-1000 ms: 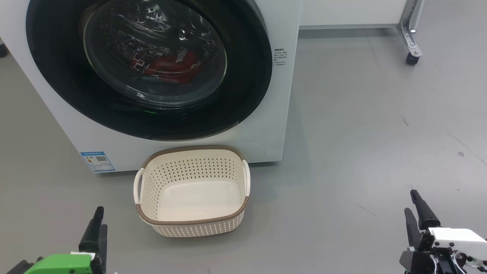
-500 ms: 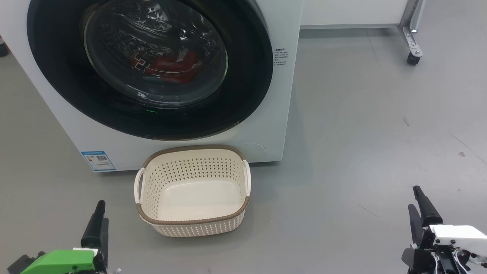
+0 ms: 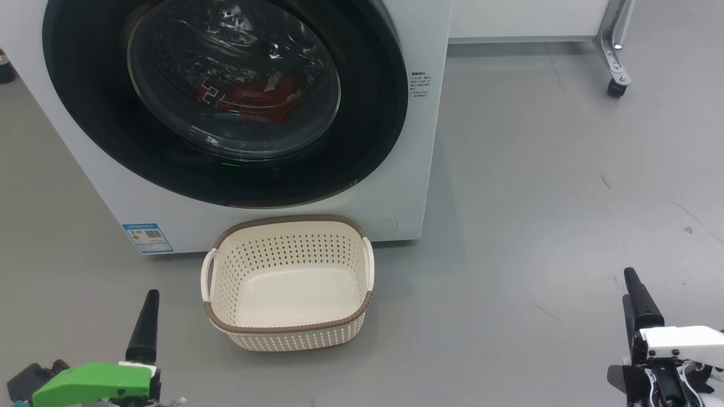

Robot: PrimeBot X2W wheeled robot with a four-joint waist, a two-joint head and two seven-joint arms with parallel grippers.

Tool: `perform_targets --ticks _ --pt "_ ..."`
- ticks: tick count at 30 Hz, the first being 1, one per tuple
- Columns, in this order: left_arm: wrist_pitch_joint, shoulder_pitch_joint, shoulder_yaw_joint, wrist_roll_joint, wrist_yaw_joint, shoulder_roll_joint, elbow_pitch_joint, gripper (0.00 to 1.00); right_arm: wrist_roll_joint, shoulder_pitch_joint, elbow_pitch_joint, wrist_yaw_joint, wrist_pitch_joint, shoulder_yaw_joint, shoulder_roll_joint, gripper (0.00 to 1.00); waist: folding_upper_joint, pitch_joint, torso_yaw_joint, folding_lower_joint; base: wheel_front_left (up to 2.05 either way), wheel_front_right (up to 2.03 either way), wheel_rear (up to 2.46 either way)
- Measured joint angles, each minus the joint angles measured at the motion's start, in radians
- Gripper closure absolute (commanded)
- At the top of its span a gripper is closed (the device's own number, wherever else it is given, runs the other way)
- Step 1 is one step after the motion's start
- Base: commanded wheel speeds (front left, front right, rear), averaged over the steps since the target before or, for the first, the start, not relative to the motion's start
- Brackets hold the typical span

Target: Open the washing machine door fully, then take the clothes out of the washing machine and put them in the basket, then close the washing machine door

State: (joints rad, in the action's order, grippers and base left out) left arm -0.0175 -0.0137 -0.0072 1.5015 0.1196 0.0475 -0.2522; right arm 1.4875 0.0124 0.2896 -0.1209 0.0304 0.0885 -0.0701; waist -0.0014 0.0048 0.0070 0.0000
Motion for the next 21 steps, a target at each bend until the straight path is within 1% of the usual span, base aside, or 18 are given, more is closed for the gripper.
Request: perform_targets --ticks 5,14,16,18,21 --pt "0.024 -0.001 -0.029 -0.07 0.0 0.019 0.002 0.0 -0.071 0.003 -0.003 0.0 -0.022 -0.025 -0.028 0.0 0.0 0.0 0.001 0.0 0.0 0.0 0.0" --pt "0.064 -0.003 -0.067 -0.221 0.0 0.047 0.002 0.0 -0.24 0.011 -0.003 0.001 -0.064 -0.079 -0.081 0.0 0.0 0.0 0.004 0.0 0.0 0.0 0.0" --pt "0.073 -0.004 -0.077 -0.252 0.0 0.055 0.002 0.0 -0.285 0.016 -0.002 0.01 -0.076 -0.096 -0.093 0.0 0.0 -0.001 0.005 0.0 0.0 0.0 0.0" --pt "0.081 -0.007 -0.086 -0.292 -0.005 0.063 0.002 0.0 -0.321 0.023 -0.003 0.011 -0.085 -0.108 -0.102 0.0 0.0 -0.001 0.005 0.0 0.0 0.0 0.0" --pt "0.091 -0.012 -0.098 -0.344 -0.013 0.068 0.002 0.0 -0.38 0.027 -0.002 0.028 -0.097 -0.133 -0.115 0.0 0.0 -0.001 0.005 0.0 0.0 0.0 0.0"
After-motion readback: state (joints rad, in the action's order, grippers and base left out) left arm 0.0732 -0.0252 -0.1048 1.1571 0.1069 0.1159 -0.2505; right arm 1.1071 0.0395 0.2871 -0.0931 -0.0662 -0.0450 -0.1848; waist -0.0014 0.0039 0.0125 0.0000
